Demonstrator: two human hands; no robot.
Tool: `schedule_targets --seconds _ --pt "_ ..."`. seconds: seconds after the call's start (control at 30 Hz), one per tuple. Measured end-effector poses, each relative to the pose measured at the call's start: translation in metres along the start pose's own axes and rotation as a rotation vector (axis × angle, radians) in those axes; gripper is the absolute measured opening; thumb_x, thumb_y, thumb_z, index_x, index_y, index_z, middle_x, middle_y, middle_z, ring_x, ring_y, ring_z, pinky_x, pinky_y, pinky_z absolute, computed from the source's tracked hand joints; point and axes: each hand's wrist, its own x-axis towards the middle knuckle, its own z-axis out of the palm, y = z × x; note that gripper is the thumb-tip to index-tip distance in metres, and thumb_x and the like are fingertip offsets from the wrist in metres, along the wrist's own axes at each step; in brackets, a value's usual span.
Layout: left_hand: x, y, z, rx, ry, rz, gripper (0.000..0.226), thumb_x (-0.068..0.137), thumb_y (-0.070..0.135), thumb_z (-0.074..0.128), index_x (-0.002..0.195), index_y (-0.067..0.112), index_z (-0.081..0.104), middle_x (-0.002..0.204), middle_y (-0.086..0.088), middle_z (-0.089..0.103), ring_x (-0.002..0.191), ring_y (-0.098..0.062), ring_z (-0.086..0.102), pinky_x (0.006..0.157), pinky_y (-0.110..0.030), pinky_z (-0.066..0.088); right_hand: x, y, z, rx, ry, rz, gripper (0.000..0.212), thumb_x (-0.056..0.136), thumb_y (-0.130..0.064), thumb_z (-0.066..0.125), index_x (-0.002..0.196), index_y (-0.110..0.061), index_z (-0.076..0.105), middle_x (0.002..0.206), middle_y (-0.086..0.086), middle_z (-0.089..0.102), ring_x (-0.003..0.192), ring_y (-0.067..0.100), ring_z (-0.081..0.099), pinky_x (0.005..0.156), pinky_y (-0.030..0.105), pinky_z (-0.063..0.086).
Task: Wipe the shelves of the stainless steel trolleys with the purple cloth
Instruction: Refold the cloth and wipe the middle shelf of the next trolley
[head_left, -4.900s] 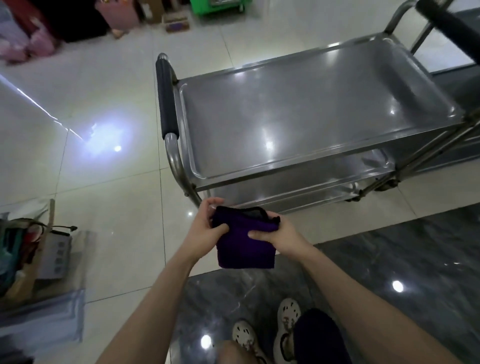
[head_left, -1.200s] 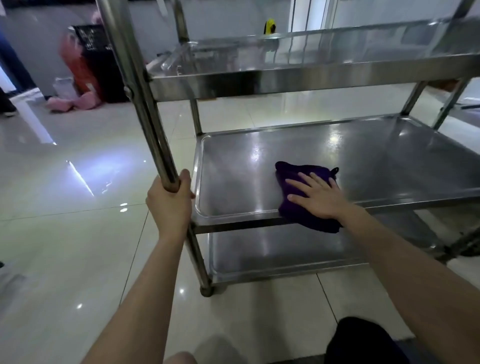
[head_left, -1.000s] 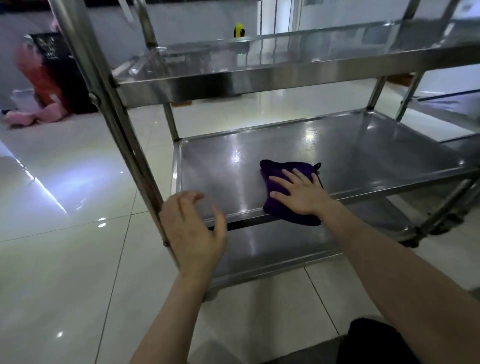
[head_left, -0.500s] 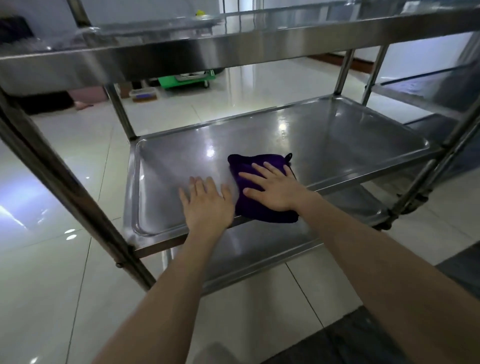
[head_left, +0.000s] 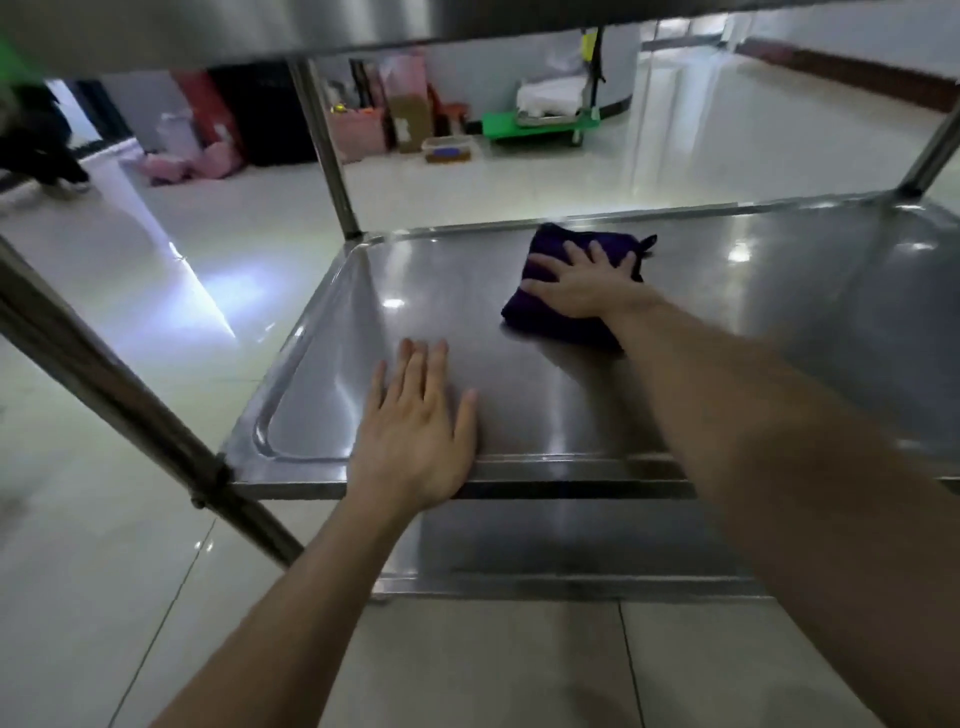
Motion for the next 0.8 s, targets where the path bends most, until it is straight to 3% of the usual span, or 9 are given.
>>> schedule_targets --seconds 0.1,0.23,0.37,0.53,0.67,0.8 --pt "0.003 -0.003 0.001 0.033 0.036 -0.029 0.077 0.109 0.062 0.004 0.173 0.021 -0.007 0.182 0.0 -0.006 0.165 -0.013 -0.018 0.134 -0.041 -0.012 0.01 -0.052 0.007 -0.029 0.001 -0.152 0.081 0.094 -0.089 0.018 0.167 -0.055 0.011 0.182 0.002 -0.001 0.165 0.04 -0.009 0.121 0.079 -0.013" --pt "-0.002 0.002 -0.006 0.013 0.097 -0.054 0.07 0.114 0.054 0.012 0.174 0.017 0.002 0.182 -0.002 0.005 0.167 -0.014 -0.009 0.136 -0.045 -0.003 -0.035 -0.067 0.026 -0.037 -0.029 -0.277 0.08 0.093 -0.091 0.013 0.166 -0.059 0.007 0.181 -0.001 -0.005 0.165 0.036 -0.011 0.121 0.075 -0.016" --pt "-0.006 0.004 -0.012 -0.047 0.156 -0.061 0.064 0.117 0.046 0.021 0.173 0.016 0.012 0.18 -0.005 0.019 0.168 -0.016 0.001 0.136 -0.047 0.003 -0.106 -0.059 0.039 -0.013 -0.029 -0.381 0.074 0.096 -0.086 0.014 0.165 -0.06 0.008 0.181 -0.002 -0.004 0.166 0.034 -0.01 0.122 0.073 -0.017" --pt "-0.009 -0.003 -0.011 0.006 0.147 -0.073 0.067 0.113 0.056 0.015 0.171 0.023 0.018 0.18 -0.003 0.019 0.168 -0.014 0.0 0.137 -0.046 0.001 -0.174 0.003 0.047 0.006 0.0 -0.445 0.066 0.103 -0.078 0.015 0.166 -0.058 0.012 0.181 -0.01 0.0 0.166 0.023 -0.008 0.128 0.065 -0.013" --pt "-0.009 -0.002 -0.015 0.086 0.122 -0.056 0.069 0.11 0.059 0.016 0.168 0.023 0.025 0.178 -0.006 0.025 0.168 -0.018 0.002 0.136 -0.048 0.003 -0.195 0.118 0.034 0.042 0.04 -0.27 0.064 0.105 -0.077 0.019 0.166 -0.058 0.013 0.18 -0.014 0.002 0.166 0.016 -0.005 0.131 0.058 -0.01" --pt "-0.002 0.051 -0.02 0.008 0.164 -0.088 0.074 0.109 0.062 0.018 0.163 0.017 0.039 0.174 -0.008 0.034 0.168 -0.021 0.009 0.136 -0.048 0.005 -0.21 0.207 0.026 0.073 0.123 0.036 0.066 0.102 -0.08 0.018 0.165 -0.06 0.013 0.181 -0.01 0.003 0.167 0.021 -0.002 0.13 0.062 -0.006"
